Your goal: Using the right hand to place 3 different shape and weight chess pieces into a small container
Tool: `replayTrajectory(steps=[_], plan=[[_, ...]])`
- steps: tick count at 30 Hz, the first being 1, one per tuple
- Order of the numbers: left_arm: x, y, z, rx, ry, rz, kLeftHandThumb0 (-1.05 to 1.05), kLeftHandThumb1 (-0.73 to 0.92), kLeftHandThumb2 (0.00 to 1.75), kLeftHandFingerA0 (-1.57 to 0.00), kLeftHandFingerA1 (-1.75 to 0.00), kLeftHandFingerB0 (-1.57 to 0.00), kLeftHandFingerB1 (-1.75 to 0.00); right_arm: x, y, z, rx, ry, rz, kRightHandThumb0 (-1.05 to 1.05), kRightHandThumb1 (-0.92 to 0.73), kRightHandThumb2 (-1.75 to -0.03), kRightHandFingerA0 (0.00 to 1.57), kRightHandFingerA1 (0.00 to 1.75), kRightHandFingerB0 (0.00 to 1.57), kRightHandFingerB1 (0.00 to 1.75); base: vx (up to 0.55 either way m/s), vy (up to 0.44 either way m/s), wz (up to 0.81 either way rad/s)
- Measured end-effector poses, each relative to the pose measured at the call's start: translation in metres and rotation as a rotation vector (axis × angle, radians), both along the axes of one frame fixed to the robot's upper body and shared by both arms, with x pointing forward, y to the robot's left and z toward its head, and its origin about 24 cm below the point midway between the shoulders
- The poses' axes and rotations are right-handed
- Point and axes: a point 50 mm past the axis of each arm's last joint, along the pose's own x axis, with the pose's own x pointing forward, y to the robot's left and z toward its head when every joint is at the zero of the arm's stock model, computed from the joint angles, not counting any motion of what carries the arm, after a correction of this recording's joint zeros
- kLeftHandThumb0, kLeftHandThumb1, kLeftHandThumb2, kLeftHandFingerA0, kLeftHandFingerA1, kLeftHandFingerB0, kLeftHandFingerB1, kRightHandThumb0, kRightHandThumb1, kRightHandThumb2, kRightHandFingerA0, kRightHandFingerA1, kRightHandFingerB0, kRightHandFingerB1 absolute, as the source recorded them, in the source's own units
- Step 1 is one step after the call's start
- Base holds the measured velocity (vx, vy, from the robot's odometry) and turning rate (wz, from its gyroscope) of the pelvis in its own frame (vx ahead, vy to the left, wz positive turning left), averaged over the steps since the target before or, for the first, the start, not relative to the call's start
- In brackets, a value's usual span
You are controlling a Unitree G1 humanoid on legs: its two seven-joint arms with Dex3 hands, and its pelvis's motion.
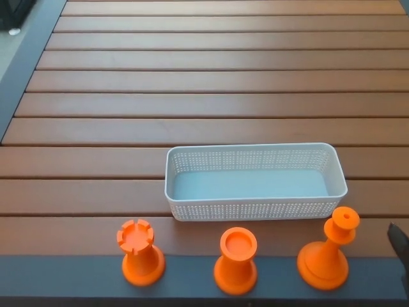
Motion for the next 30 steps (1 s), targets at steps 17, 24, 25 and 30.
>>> replayTrajectory(steps=[17, 24, 25, 30], plan=[[0.011, -0.001, 0.004, -0.004, -0.065, -0.027, -0.12, 0.19, 1.58, -1.45, -1.27, -1.37, -1.21, 0.04, -0.015, -0.032, -0.023, 0.179, -0.131, -0.75, -0.53, -0.9, 0.02, 0.33, 0.11, 0.4, 0.0, 0.0, 0.0], [0.007, 0.001, 0.004, -0.012, -0.066, -0.019, -0.14, 0.18, 1.56, -1.46, -1.26, -1.38, -1.2, 0.049, -0.01, -0.036, -0.002, 0.234, -0.141, -0.76, -0.52, -0.88, 0.03, 0.31, 0.14, 0.42, 0.0, 0.0, 0.0], [0.006, 0.001, 0.004, -0.016, -0.065, -0.015, -0.14, 0.18, 1.56, -1.46, -1.26, -1.38, -1.2, 0.051, -0.004, -0.035, 0.004, 0.238, -0.12, -0.76, -0.52, -0.88, 0.03, 0.31, 0.14, 0.42, 0.0, 0.0, 0.0], [0.007, 0.001, 0.003, -0.028, -0.066, -0.009, -0.14, 0.15, 1.59, -1.5, -1.22, -1.4, -1.17, 0.055, 0.013, -0.032, 0.008, 0.243, -0.047, -0.71, -0.66, -0.6, 0.02, 0.38, 0.25, 0.32, 0.0, 0.0, 0.0]])
